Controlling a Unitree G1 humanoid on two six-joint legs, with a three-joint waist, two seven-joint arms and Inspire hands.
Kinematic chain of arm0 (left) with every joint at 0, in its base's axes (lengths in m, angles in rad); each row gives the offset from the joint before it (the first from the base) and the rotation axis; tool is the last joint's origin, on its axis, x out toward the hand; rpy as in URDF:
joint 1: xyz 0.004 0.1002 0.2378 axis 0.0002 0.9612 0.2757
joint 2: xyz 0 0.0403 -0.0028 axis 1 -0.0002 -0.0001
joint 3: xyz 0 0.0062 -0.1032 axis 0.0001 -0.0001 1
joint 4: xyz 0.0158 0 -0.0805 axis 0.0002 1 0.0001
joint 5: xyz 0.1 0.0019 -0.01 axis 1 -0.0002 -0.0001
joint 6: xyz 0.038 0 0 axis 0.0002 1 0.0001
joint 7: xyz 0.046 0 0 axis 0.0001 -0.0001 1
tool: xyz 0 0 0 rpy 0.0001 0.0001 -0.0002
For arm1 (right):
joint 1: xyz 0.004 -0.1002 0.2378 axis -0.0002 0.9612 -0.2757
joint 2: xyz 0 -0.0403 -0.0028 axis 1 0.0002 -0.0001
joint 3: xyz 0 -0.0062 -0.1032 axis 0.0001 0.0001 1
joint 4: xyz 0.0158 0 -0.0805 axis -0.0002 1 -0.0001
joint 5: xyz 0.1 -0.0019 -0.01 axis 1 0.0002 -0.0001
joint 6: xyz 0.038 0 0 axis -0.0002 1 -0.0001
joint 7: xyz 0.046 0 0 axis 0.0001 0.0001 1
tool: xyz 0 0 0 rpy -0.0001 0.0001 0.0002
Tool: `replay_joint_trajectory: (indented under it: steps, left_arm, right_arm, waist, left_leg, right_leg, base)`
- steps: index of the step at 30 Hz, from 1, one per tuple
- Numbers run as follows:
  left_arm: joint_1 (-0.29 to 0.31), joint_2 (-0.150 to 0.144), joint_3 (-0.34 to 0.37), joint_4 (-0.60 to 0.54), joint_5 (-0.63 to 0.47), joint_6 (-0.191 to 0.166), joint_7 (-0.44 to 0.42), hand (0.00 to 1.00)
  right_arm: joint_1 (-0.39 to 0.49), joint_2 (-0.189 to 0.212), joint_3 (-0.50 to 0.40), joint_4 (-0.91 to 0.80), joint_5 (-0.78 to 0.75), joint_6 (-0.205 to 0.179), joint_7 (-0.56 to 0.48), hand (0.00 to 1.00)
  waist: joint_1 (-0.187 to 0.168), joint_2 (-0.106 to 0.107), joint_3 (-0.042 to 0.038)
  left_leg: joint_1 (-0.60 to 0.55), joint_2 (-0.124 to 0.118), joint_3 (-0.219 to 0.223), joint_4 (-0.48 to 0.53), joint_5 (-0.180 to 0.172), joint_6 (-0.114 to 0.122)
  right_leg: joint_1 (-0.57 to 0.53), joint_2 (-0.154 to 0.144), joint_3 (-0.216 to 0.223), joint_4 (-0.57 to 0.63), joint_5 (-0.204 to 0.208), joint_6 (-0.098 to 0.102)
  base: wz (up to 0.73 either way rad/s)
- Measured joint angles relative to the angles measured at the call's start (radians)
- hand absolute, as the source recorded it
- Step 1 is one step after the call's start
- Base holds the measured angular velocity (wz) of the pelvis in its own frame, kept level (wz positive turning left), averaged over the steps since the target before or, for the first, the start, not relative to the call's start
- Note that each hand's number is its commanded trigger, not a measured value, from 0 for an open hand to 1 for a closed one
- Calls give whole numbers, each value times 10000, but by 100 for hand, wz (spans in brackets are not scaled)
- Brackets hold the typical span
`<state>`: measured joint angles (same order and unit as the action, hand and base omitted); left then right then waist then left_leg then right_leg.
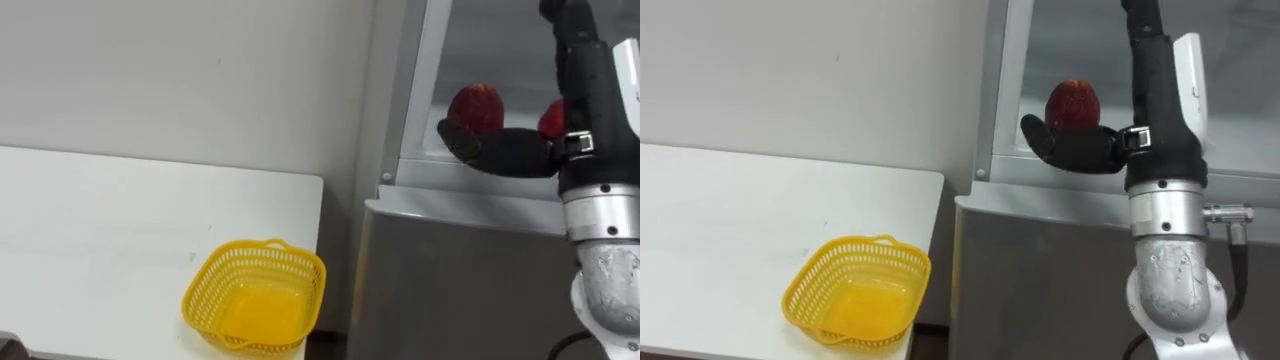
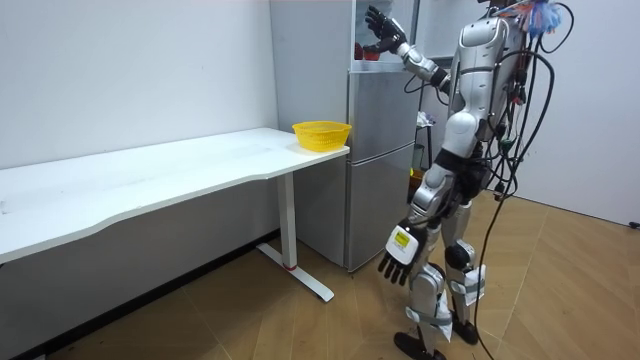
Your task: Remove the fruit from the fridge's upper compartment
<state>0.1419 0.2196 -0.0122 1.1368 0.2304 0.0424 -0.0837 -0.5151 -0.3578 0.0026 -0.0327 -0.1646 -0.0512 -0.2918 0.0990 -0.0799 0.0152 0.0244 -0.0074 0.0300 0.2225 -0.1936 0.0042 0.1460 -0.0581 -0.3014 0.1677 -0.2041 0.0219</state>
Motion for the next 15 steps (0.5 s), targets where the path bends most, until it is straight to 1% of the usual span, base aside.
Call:
replay_joint_trajectory:
  steps: [3, 8, 15]
  left_arm:
    - [102, -6, -3, 0, 121, 38, -111, 0]
    - [83, -11, -4, -1, 191, 36, -150, 0]
    - [82, -11, -3, -1, 303, 37, -208, 0]
  right_arm:
    - [-160, -1, 2, 175, 64, 12, 27, 0]
    - [-534, -29, 79, 750, 531, 9, 47, 0]
    - [-539, -36, 161, 879, 588, 9, 88, 0]
  waist:
    - [42, 2, -4]
    - [155, -14, -14]
    - [169, -38, -31]
  left_leg:
    - [-19, -1, -18, 9, 2, 2]
    - [-12, -5, -75, 41, 2, 2]
    - [-44, -18, -110, 120, 2, 3]
  right_leg:
    - [-15, 0, 3, 1, 0, 0]
    - [-1, -5, -7, 3, 0, 0]
    - [33, -10, -12, 6, 0, 0]
  base:
    - [0]
    - [0]
    - [1]
